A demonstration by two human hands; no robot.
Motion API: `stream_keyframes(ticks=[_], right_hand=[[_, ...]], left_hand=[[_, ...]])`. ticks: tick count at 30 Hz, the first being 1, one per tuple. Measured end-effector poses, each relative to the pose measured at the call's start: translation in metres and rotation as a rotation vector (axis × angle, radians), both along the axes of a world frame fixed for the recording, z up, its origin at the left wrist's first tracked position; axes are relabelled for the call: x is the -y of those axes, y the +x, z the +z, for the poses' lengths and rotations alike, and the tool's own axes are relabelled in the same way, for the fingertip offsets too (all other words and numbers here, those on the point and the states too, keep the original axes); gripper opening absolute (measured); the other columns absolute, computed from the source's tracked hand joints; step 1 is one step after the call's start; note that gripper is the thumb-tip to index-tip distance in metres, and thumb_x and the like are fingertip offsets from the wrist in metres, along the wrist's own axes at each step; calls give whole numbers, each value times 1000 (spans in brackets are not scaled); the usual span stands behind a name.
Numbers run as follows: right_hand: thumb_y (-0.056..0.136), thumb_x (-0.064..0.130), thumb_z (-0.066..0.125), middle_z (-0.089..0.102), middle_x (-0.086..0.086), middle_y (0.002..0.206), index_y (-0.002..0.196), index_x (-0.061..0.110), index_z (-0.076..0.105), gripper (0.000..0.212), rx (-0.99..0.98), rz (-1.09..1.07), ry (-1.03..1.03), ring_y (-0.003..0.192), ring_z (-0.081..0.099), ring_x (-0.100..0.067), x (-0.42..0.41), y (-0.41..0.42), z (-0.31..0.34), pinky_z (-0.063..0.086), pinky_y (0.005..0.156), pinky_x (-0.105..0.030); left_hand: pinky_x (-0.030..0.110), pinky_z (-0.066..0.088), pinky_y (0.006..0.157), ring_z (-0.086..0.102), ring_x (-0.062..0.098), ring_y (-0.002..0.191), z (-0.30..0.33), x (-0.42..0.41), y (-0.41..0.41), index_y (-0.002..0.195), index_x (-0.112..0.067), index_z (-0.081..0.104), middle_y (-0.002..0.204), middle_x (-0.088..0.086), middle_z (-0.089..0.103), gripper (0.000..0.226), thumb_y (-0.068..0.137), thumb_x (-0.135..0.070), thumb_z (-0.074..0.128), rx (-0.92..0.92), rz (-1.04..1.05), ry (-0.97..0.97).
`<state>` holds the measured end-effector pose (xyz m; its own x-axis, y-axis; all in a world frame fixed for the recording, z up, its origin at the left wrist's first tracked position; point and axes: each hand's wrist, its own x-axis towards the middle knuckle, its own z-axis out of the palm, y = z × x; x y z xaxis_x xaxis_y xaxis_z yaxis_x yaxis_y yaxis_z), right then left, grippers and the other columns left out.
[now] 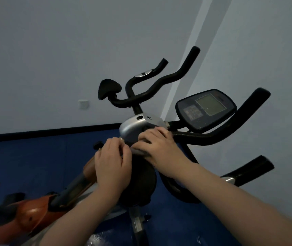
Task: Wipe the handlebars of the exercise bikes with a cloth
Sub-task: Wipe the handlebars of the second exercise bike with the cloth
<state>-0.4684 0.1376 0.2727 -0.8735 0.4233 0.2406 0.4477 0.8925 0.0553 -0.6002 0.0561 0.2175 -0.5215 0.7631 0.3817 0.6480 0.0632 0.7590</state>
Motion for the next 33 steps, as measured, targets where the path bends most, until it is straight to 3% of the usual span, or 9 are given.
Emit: stream_keyframes(ticks=[3,7,12,16,20,25,27,30,33], right_hand=[[81,20,68,65,-6,103,107,18,70,26,63,26,21,97,59,-26,-24,25,23,47,85,-42],[76,13,65,63,-8,94,98,12,71,23,-55,-119,-31,90,56,-29,-21,24,28,48,74,-46],[73,3,72,64,-10,100,99,11,72,27,13,-54,-101,93,59,-30,-5,8,17,48,75,-42],[74,1,70,63,-10,96,101,10,72,28,-34,-216,-62,89,55,-28,-25,45,43,46,73,-46],[79,14,60,62,-6,93,99,16,72,23,-136,-282,-85,88,57,-28,0,-5,14,42,71,-40],[77,0,69,62,-9,95,102,12,72,28,-118,-373,10,84,55,-27,-2,33,22,42,70,-39],[84,8,65,60,-9,95,100,10,73,18,-185,-478,68,86,50,-23,-3,58,35,42,71,-38],[89,36,54,43,3,100,99,10,69,32,-497,-849,69,93,45,-16,-9,84,53,40,78,-31],[92,40,51,37,5,101,100,10,66,35,-674,-1095,45,92,52,-24,-8,71,43,44,76,-32]], left_hand=[[23,29,63,46,-2,71,0,-1,-2,71,-38,36,71,-13,44,18,88,-37,30,44,-83,37],[22,39,64,53,6,71,-6,-4,-6,78,-36,48,75,-11,53,14,89,-33,40,259,-218,76],[13,40,68,55,5,80,-9,-7,-10,80,-34,51,83,-14,55,12,88,-35,41,292,-302,97],[9,40,77,58,3,93,-10,-9,-12,89,-37,57,91,-17,59,20,88,-35,37,338,-393,56],[18,44,79,59,6,94,-9,-11,-13,95,-36,59,93,-16,61,24,88,-36,36,367,-455,55],[21,45,80,59,4,98,-8,-10,-16,97,-40,57,96,-18,61,24,89,-39,34,365,-501,38],[22,44,81,59,4,101,-9,-10,-17,97,-42,57,98,-19,61,24,89,-39,34,377,-503,43],[22,42,81,59,5,103,-11,-12,-15,97,-41,58,100,-19,62,26,88,-38,34,395,-497,57],[22,42,83,58,4,103,-12,-13,-15,94,-37,61,100,-17,62,26,88,-35,35,401,-503,78]])
